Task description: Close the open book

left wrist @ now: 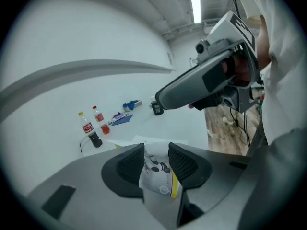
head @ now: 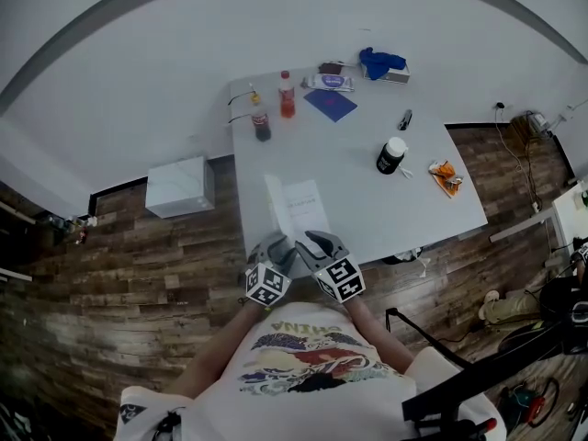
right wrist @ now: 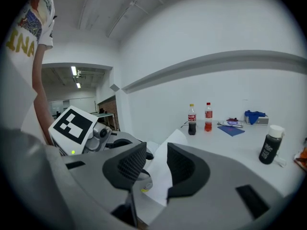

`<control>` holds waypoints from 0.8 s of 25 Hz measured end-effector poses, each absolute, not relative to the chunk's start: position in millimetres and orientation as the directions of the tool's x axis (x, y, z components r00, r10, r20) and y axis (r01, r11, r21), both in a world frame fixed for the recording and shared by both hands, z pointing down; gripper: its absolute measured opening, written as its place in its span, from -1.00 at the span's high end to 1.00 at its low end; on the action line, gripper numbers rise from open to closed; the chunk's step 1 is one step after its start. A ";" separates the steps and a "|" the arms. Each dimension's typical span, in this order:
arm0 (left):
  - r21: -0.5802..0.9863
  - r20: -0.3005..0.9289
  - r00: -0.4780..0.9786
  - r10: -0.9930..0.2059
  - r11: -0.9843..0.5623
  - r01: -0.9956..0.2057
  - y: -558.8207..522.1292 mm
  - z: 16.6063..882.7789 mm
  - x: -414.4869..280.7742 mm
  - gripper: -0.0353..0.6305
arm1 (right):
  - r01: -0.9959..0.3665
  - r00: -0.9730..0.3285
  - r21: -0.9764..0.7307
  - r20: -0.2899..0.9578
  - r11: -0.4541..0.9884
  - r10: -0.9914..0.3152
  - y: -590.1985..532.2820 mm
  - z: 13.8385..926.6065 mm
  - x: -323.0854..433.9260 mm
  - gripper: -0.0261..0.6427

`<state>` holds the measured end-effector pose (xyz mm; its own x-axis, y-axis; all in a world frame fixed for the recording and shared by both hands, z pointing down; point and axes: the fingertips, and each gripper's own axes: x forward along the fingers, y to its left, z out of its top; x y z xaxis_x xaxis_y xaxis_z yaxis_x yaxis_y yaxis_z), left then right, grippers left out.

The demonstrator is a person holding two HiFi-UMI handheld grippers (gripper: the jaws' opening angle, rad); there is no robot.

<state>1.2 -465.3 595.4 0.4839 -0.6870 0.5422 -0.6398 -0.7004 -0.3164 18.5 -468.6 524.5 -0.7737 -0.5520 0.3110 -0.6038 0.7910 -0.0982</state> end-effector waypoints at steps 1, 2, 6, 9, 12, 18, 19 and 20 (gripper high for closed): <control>-0.369 0.553 0.474 -0.686 -0.711 -0.599 -462.7 593.2 4.3 0.49 | -0.609 -0.770 -0.095 0.307 0.788 -0.558 -469.2 524.0 19.8 0.58; -0.410 0.553 0.474 -0.685 -0.719 -0.561 -460.0 588.9 8.9 0.47 | -0.614 -0.767 -0.094 0.304 0.784 -0.565 -470.0 523.7 21.3 0.55; -0.399 0.494 0.536 -0.685 -0.726 -0.560 -458.6 568.7 27.8 0.28 | -0.628 -0.761 -0.108 0.290 0.771 -0.580 -473.9 523.0 27.9 0.50; -0.360 0.476 0.545 -0.690 -0.719 -0.595 -461.1 564.4 27.1 0.26 | -0.623 -0.768 -0.115 0.281 0.774 -0.576 -472.1 521.5 28.8 0.49; -0.263 0.439 0.554 -0.707 -0.691 -0.674 -465.4 560.1 19.9 0.26 | -0.608 -0.778 -0.120 0.287 0.785 -0.559 -469.4 522.7 29.9 0.49; -0.107 0.294 0.566 -0.770 -0.615 -0.781 -469.4 528.9 -0.1 0.29 | -0.605 -0.790 -0.133 0.222 0.785 -0.571 -469.8 509.4 30.0 0.50; -0.088 0.276 0.567 -0.776 -0.607 -0.790 -468.5 524.8 -2.1 0.31 | -0.608 -0.788 -0.122 0.207 0.784 -0.579 -470.8 503.9 30.6 0.50; -0.072 0.261 0.566 -0.782 -0.601 -0.796 -467.8 520.7 -4.1 0.35 | -0.612 -0.786 -0.107 0.195 0.784 -0.587 -472.1 498.9 31.3 0.50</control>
<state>-4.1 -467.8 520.7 0.5663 -0.7819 0.2607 -0.7962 -0.6007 -0.0719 31.3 -472.1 498.9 -0.7857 -0.5870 0.1952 -0.6120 0.7836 -0.1070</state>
